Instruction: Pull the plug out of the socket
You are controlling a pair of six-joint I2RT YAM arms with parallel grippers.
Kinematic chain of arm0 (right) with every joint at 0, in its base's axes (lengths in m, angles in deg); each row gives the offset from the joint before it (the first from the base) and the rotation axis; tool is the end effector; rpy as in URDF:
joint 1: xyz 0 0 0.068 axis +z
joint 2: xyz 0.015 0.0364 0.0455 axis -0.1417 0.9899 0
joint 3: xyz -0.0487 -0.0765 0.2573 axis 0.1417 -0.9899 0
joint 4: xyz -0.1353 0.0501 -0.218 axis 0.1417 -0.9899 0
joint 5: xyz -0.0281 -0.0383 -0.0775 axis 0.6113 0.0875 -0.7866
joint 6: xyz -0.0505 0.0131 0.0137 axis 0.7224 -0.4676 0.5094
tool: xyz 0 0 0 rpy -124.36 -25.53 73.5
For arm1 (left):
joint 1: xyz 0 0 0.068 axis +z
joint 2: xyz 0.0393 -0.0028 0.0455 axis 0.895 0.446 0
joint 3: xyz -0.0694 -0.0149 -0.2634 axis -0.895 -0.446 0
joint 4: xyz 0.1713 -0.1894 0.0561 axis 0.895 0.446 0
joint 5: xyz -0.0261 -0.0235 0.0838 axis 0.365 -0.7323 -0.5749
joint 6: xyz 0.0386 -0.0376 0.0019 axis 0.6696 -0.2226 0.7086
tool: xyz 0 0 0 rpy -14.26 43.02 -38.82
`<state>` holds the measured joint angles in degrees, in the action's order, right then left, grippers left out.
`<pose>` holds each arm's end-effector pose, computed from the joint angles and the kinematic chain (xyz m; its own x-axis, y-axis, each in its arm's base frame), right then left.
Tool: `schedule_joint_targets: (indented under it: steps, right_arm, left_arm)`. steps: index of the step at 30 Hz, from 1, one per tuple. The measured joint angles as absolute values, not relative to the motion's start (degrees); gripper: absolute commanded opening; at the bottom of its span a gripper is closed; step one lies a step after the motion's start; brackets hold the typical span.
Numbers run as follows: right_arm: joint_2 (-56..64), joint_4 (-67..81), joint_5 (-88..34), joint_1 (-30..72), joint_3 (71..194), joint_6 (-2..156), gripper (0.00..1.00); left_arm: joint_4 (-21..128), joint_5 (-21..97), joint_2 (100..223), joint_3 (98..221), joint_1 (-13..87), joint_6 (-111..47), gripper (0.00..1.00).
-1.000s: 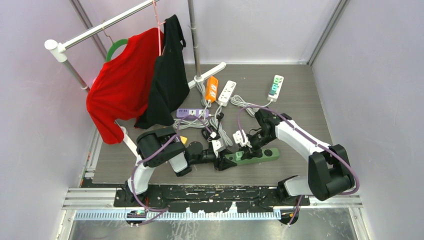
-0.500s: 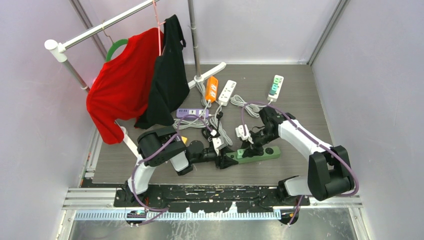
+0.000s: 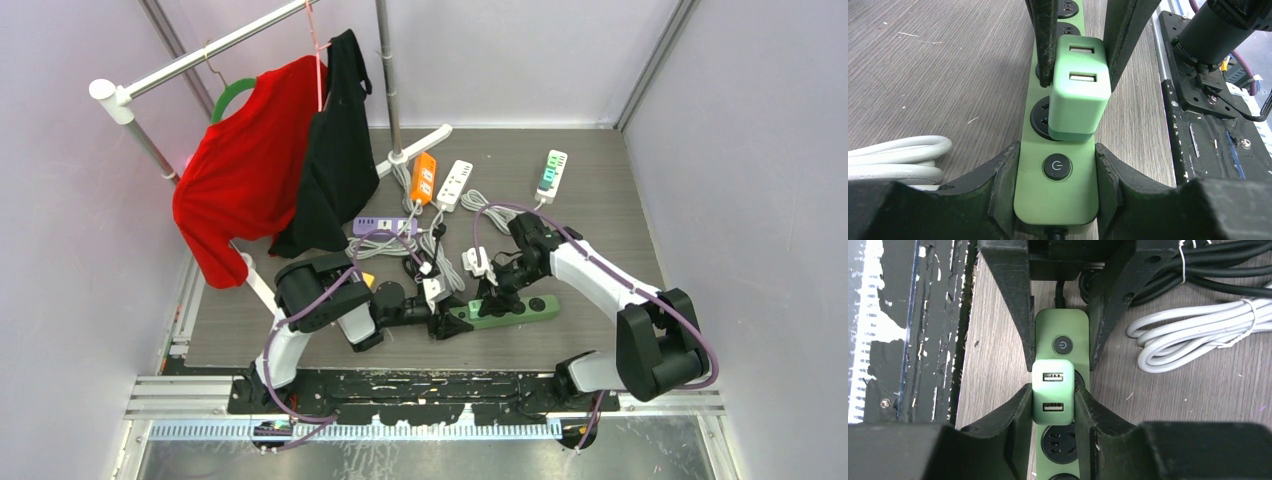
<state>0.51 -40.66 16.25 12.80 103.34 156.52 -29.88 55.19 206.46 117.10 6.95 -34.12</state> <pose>0.1968 0.1047 0.2010 0.0655 -0.6228 -0.7797 -0.9832 -0.1738 0.0563 0.1626 -0.2735 0.0877 -0.2731 0.0311 -0.9615 0.9515 0.1562 -0.2652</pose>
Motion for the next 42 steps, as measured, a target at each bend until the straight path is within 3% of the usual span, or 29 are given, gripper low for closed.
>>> schedule_joint_targets:
  steps: [5,19,32,42]
  right_arm:
    - [0.51,-39.59,15.4,12.15,103.36,151.93,0.01]
    - [2.56,-47.48,19.36,9.59,104.52,169.13,0.01]
    - [1.65,-38.96,15.58,12.85,104.63,147.08,0.01]
    - [1.69,-43.22,18.61,8.93,104.63,156.46,0.01]
  left_arm:
    - [-29.85,55.3,206.46,117.12,7.0,-34.23,0.0]
    - [-29.88,54.95,206.46,117.38,7.0,-35.61,0.0]
    - [-29.99,56.63,206.57,117.28,7.52,-35.26,0.0]
    - [-30.1,56.33,206.59,117.65,7.7,-37.4,0.0]
